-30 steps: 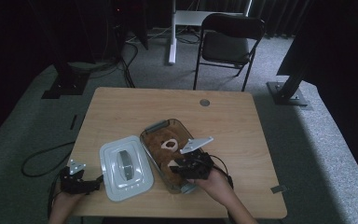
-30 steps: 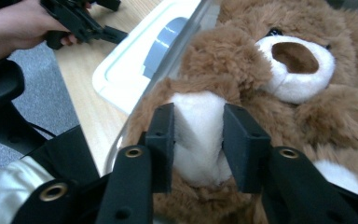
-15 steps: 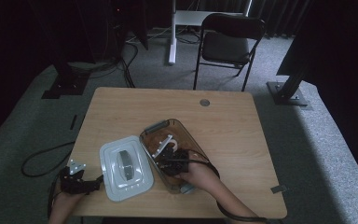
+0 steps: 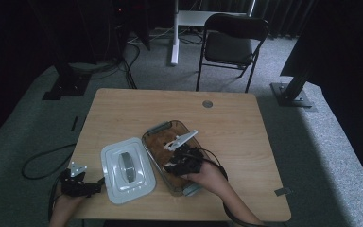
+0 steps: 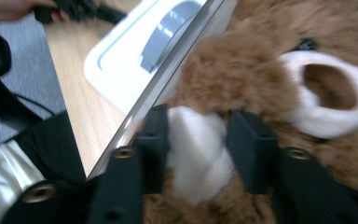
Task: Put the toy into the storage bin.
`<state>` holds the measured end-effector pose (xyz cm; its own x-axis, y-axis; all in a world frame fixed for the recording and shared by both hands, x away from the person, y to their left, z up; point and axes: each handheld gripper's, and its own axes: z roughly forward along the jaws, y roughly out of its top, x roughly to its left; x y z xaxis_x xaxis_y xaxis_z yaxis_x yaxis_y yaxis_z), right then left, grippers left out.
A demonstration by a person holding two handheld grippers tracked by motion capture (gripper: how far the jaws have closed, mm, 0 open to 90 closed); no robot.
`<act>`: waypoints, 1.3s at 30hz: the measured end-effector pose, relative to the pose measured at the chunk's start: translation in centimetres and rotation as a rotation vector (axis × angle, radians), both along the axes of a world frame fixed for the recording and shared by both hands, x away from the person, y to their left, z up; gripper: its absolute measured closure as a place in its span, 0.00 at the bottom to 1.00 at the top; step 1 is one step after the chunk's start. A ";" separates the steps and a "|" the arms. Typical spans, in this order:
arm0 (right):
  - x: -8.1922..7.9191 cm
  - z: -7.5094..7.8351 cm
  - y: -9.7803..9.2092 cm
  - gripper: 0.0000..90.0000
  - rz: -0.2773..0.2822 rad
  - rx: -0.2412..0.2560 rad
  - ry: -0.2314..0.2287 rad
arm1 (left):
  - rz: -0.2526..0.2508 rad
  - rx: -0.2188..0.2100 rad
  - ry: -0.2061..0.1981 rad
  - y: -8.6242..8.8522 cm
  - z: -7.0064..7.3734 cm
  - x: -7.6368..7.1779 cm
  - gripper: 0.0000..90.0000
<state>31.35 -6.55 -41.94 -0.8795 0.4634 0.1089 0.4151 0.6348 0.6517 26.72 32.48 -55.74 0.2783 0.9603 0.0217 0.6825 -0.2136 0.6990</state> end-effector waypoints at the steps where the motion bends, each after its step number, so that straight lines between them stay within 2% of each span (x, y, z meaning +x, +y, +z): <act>1: 0.0 0.3 -0.4 0.58 -0.014 0.021 -0.003 | 0.000 0.000 0.001 0.0 0.0 0.0 0.01; 3: 0.1 0.7 -1.2 0.53 -0.035 0.055 -0.014 | 0.001 0.000 0.000 0.0 0.0 0.0 0.01; 5: 0.3 1.0 -2.0 0.51 -0.077 0.079 -0.036 | 0.005 -0.001 0.000 0.0 0.0 0.0 0.01; 10: 0.8 1.7 -3.6 0.45 -0.161 0.120 -0.067 | 0.007 0.000 0.000 0.0 0.0 -0.1 0.01; 13: 1.1 2.0 -4.7 0.43 -0.212 0.141 -0.074 | 0.007 0.001 0.000 0.0 0.0 -0.1 0.01; 16: 1.2 2.2 -5.7 0.37 -0.257 0.173 -0.067 | 0.007 0.001 0.000 0.0 0.0 -0.1 0.01; 17: 1.1 2.3 -6.0 0.39 -0.262 0.184 -0.061 | 0.007 0.001 0.000 0.0 0.0 -0.1 0.01; 19: 0.6 2.4 -6.2 0.44 -0.236 0.217 -0.038 | 0.007 0.001 0.002 0.0 0.0 -0.1 0.01; 21: -0.4 2.4 -5.8 0.48 -0.180 0.226 -0.021 | 0.007 0.001 0.002 0.0 0.0 -0.1 0.01; 23: -1.6 2.3 -5.2 0.55 -0.118 0.222 -0.016 | 0.007 0.001 0.002 0.0 0.0 -0.1 0.01; 25: -2.8 2.0 -4.6 0.58 -0.058 0.211 -0.026 | 0.007 0.001 0.002 0.0 0.0 -0.1 0.01; 27: -3.6 1.5 -4.1 0.69 -0.011 0.201 -0.014 | 0.007 0.001 0.002 0.0 0.0 -0.1 0.01; 28: -4.0 1.2 -4.0 0.71 0.009 0.192 -0.011 | 0.007 0.001 0.002 0.0 0.0 -0.1 0.01; 30: -4.3 0.6 -3.8 0.79 0.013 0.151 -0.028 | 0.007 0.001 0.001 0.0 0.0 -0.1 0.01; 34: -3.4 -0.5 -3.6 0.87 -0.021 0.101 0.002 | 0.006 0.001 0.004 0.0 0.0 -0.1 0.01; 36: -3.0 -1.2 -3.0 0.88 0.005 0.065 0.034 | 0.007 0.001 0.001 0.0 0.0 -0.1 0.01; 39: -2.8 -1.8 -2.0 0.90 0.032 0.011 0.038 | 0.006 0.001 0.002 0.0 0.0 -0.1 0.01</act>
